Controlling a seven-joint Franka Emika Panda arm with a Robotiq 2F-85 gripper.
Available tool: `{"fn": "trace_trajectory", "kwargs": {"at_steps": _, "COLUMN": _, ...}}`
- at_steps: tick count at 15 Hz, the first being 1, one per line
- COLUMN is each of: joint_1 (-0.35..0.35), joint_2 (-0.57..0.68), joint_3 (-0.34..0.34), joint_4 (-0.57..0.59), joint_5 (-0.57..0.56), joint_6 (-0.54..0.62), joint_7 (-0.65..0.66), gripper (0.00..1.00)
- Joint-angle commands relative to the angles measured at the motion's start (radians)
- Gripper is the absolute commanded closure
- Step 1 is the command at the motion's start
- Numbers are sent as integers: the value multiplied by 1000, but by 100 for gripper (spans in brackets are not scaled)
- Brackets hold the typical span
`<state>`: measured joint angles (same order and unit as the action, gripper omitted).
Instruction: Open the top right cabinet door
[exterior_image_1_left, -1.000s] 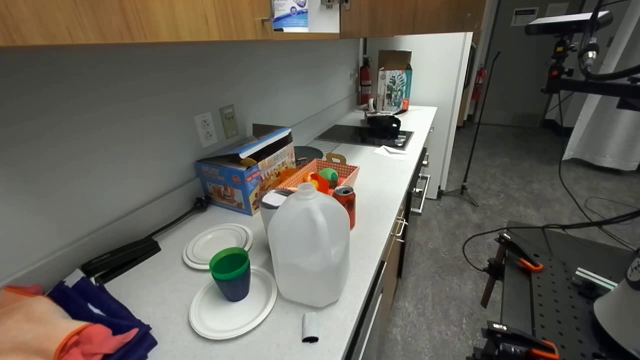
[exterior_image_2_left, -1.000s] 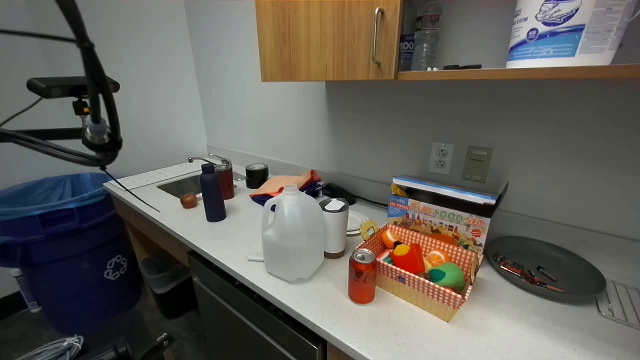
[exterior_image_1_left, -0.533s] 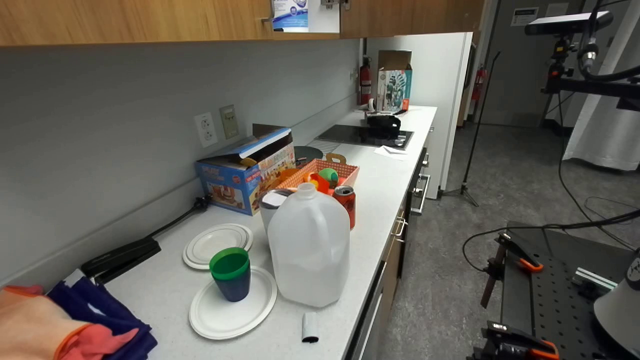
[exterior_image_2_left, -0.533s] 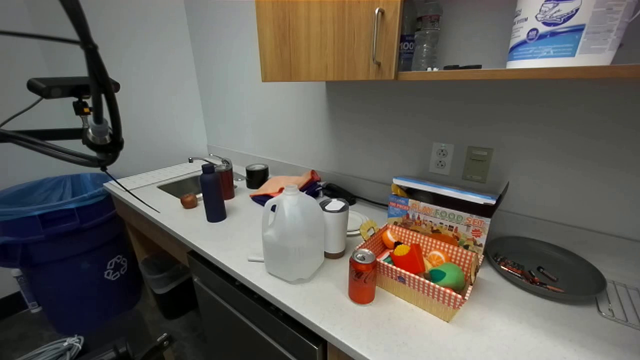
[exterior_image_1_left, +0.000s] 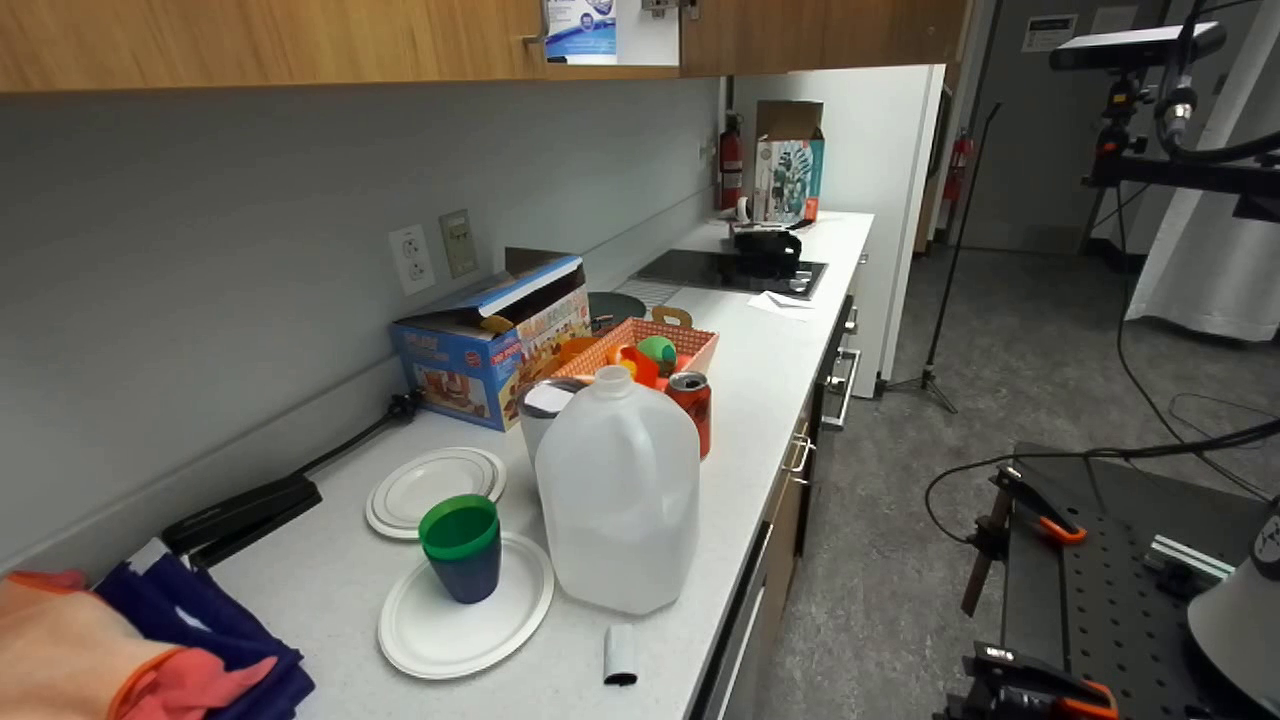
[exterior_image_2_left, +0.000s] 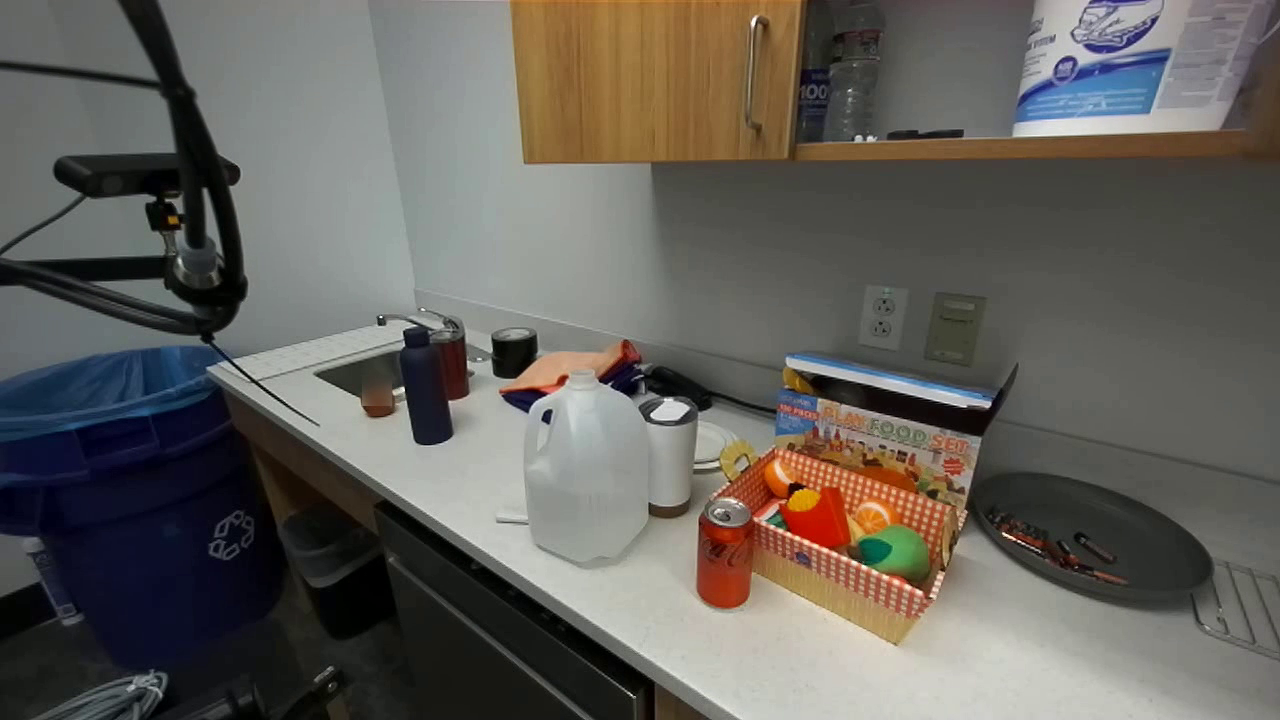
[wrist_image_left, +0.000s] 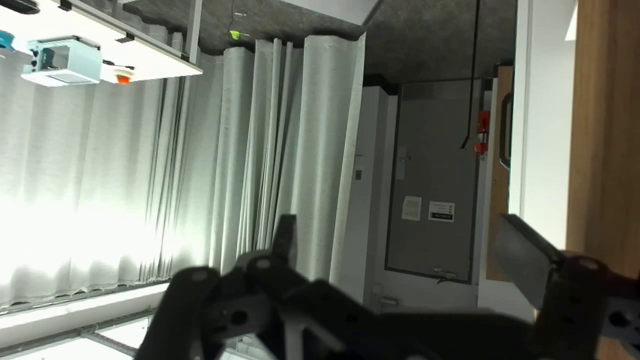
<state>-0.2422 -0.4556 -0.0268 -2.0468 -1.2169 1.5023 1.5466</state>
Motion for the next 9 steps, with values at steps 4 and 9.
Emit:
{"fn": "trace_trajectory", "kwargs": {"at_steps": 4, "joint_1": 46, "joint_2": 2, "joint_3": -32, "joint_4": 4, "joint_5": -13, "joint_6": -19, "joint_7": 4, "gripper": 0}}
{"fn": "trace_trajectory", "kwargs": {"at_steps": 9, "joint_1": 53, "joint_2": -16, "joint_3": -32, "joint_4": -5, "joint_5": -5, "joint_6": -16, "joint_7": -5, "gripper": 0}}
